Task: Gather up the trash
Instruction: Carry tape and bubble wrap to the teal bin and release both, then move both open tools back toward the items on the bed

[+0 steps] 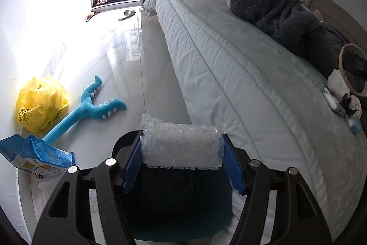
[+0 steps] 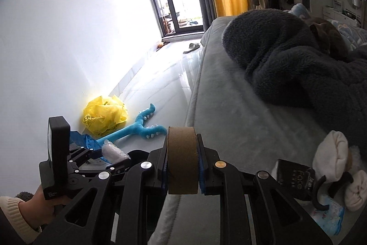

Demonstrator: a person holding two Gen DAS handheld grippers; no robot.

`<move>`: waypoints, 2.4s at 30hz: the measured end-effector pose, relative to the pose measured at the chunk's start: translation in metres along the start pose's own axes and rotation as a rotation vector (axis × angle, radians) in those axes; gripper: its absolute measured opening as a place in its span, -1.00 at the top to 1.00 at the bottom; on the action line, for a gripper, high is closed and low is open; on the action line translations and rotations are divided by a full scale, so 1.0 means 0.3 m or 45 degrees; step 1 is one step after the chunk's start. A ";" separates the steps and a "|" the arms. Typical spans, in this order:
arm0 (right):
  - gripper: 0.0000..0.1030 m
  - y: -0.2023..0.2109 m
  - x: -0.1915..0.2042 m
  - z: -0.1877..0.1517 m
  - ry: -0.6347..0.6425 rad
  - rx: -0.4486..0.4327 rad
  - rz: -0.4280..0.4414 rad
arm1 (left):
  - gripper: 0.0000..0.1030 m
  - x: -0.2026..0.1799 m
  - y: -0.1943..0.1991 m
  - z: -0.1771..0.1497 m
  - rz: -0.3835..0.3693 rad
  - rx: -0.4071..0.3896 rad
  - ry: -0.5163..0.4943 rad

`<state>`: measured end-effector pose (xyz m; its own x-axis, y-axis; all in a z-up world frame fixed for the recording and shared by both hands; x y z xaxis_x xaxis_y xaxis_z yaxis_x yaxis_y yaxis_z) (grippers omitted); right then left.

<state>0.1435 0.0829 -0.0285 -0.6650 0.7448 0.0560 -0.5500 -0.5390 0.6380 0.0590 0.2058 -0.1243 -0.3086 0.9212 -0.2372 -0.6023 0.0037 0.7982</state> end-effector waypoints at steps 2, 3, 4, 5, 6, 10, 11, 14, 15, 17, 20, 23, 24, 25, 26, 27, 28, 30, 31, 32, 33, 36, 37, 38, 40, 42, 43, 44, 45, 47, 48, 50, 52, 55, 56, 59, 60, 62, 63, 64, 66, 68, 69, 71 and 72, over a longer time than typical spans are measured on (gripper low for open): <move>0.61 -0.032 0.031 0.009 0.016 0.011 0.015 | -0.31 0.021 -0.017 -0.011 0.015 0.030 -0.004; 0.61 -0.053 0.054 0.014 0.025 0.019 0.029 | -0.31 0.036 -0.029 -0.020 0.023 0.054 -0.008; 0.61 -0.068 0.067 0.019 0.030 0.024 0.036 | -0.31 0.051 -0.041 -0.029 0.029 0.078 -0.010; 0.61 -0.082 0.083 0.022 0.034 0.029 0.045 | -0.31 0.067 -0.055 -0.038 0.038 0.104 -0.012; 0.61 -0.096 0.102 0.024 0.040 0.036 0.056 | -0.31 0.079 -0.067 -0.047 0.047 0.127 -0.015; 0.61 -0.155 0.160 0.024 0.059 0.068 0.092 | -0.31 0.150 -0.134 -0.091 0.070 0.227 0.020; 0.61 -0.173 0.178 0.025 0.065 0.076 0.102 | -0.31 0.172 -0.150 -0.105 0.071 0.266 0.040; 0.61 -0.222 0.228 0.019 0.082 0.108 0.130 | -0.32 0.215 -0.176 -0.133 0.086 0.334 0.065; 0.61 -0.243 0.250 0.016 0.088 0.124 0.141 | -0.33 0.226 -0.181 -0.139 0.086 0.355 0.074; 0.61 -0.268 0.267 0.010 0.093 0.147 0.152 | -0.35 0.242 -0.190 -0.149 0.078 0.385 0.090; 0.61 -0.306 0.297 -0.004 0.092 0.185 0.171 | -0.40 0.267 -0.202 -0.165 0.068 0.436 0.114; 0.61 -0.342 0.308 -0.011 0.067 0.211 0.202 | -0.57 0.279 -0.201 -0.165 0.071 0.462 0.126; 0.61 -0.358 0.313 -0.019 0.058 0.224 0.210 | -0.59 0.285 -0.193 -0.164 0.073 0.460 0.122; 0.61 -0.370 0.312 -0.020 0.055 0.235 0.212 | -0.61 0.289 -0.186 -0.161 0.073 0.454 0.118; 0.61 -0.382 0.316 -0.025 0.053 0.244 0.213 | -0.62 0.293 -0.177 -0.155 0.073 0.445 0.115; 0.61 -0.398 0.320 -0.032 0.050 0.259 0.211 | -0.63 0.299 -0.163 -0.147 0.073 0.429 0.115; 0.61 -0.408 0.322 -0.035 0.050 0.269 0.208 | -0.63 0.303 -0.150 -0.137 0.075 0.409 0.114; 0.61 -0.431 0.327 -0.045 0.049 0.288 0.203 | -0.63 0.318 -0.114 -0.110 0.095 0.340 0.097; 0.61 -0.444 0.333 -0.052 0.050 0.301 0.196 | -0.63 0.320 -0.097 -0.096 0.103 0.303 0.091; 0.61 -0.459 0.338 -0.061 0.056 0.317 0.187 | -0.63 0.323 -0.079 -0.083 0.104 0.268 0.091; 0.61 -0.482 0.344 -0.075 0.064 0.342 0.173 | -0.63 0.325 -0.051 -0.065 0.090 0.223 0.099; 0.61 -0.526 0.353 -0.111 0.060 0.392 0.156 | -0.61 0.319 0.027 -0.018 0.067 0.108 0.100; 0.61 -0.540 0.356 -0.124 0.058 0.406 0.154 | -0.59 0.315 0.046 -0.005 0.068 0.081 0.095; 0.61 -0.551 0.359 -0.131 0.058 0.417 0.153 | -0.59 0.311 0.063 0.003 0.068 0.058 0.087; 0.61 -0.574 0.369 -0.149 0.056 0.439 0.154 | -0.58 0.297 0.105 0.023 0.061 0.000 0.059; 0.61 -0.600 0.377 -0.169 0.042 0.466 0.162 | -0.52 0.283 0.143 0.036 0.044 -0.047 0.044; 0.61 -0.609 0.382 -0.174 0.033 0.475 0.169 | -0.48 0.277 0.156 0.042 0.035 -0.062 0.044; 0.61 -0.622 0.386 -0.185 0.019 0.486 0.180 | -0.46 0.271 0.169 0.049 0.025 -0.069 0.048; 0.61 -0.630 0.389 -0.190 0.009 0.496 0.186 | -0.43 0.267 0.184 0.058 0.013 -0.075 0.053; 0.60 -0.645 0.398 -0.202 0.001 0.512 0.195 | -0.38 0.265 0.204 0.065 0.007 -0.094 0.054; 0.60 -0.656 0.406 -0.209 0.002 0.524 0.197 | -0.37 0.262 0.216 0.071 0.004 -0.106 0.051; 0.60 -0.677 0.420 -0.230 0.012 0.550 0.196 | -0.34 0.260 0.239 0.079 -0.010 -0.131 0.051; 0.60 -0.701 0.429 -0.253 0.020 0.576 0.192 | -0.26 0.264 0.255 0.089 -0.022 -0.147 0.065; 0.60 -0.742 0.437 -0.290 0.028 0.618 0.187 | -0.20 0.265 0.282 0.101 -0.029 -0.181 0.084; 0.60 -0.746 0.438 -0.296 0.029 0.625 0.186 | -0.18 0.262 0.291 0.105 -0.028 -0.191 0.087; 0.60 -0.758 0.448 -0.311 0.040 0.647 0.188 | -0.16 0.252 0.315 0.111 -0.042 -0.215 0.081; 0.60 -0.759 0.453 -0.314 0.046 0.654 0.190 | -0.16 0.244 0.324 0.116 -0.040 -0.218 0.084; 0.49 -0.750 0.459 -0.316 0.053 0.667 0.194 | -0.16 0.231 0.349 0.126 -0.077 -0.247 0.100; 0.19 -0.739 0.464 -0.319 0.053 0.672 0.199 | -0.17 0.219 0.361 0.132 -0.084 -0.262 0.098; -0.06 -0.727 0.467 -0.318 0.044 0.668 0.207 | -0.17 0.202 0.378 0.137 -0.084 -0.273 0.095; -0.12 -0.706 0.473 -0.307 0.020 0.651 0.228 | -0.26 0.179 0.402 0.147 -0.100 -0.288 0.087; -0.13 -0.679 0.489 -0.288 0.050 0.629 0.230 | -0.37 0.150 0.425 0.144 -0.086 -0.320 0.042; -0.13 -0.664 0.496 -0.278 0.068 0.618 0.226 | -0.38 0.134 0.438 0.143 -0.059 -0.347 0.009; -0.14 -0.631 0.499 -0.254 0.075 0.596 0.235 | -0.43 0.108 0.463 0.143 -0.070 -0.372 -0.010; -0.14 -0.616 0.498 -0.242 0.074 0.579 0.238 | -0.49 0.095 0.478 0.150 -0.086 -0.382 -0.006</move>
<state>0.1092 0.2652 -0.1937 -0.7654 0.6216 0.1665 -0.1510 -0.4250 0.8925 -0.0031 0.2501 0.0082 -0.2577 0.9244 -0.2811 -0.8120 -0.0494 0.5816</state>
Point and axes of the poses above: each gripper's, at about its wrist camera, not at the fingertips, and y roughly against the way its jaws point, x to its left, z to its top, the point moved 2 cm from there along -y, roughly the way its jaws point, and after that the axes turned 14 degrees about y, right-handed, at the moved point
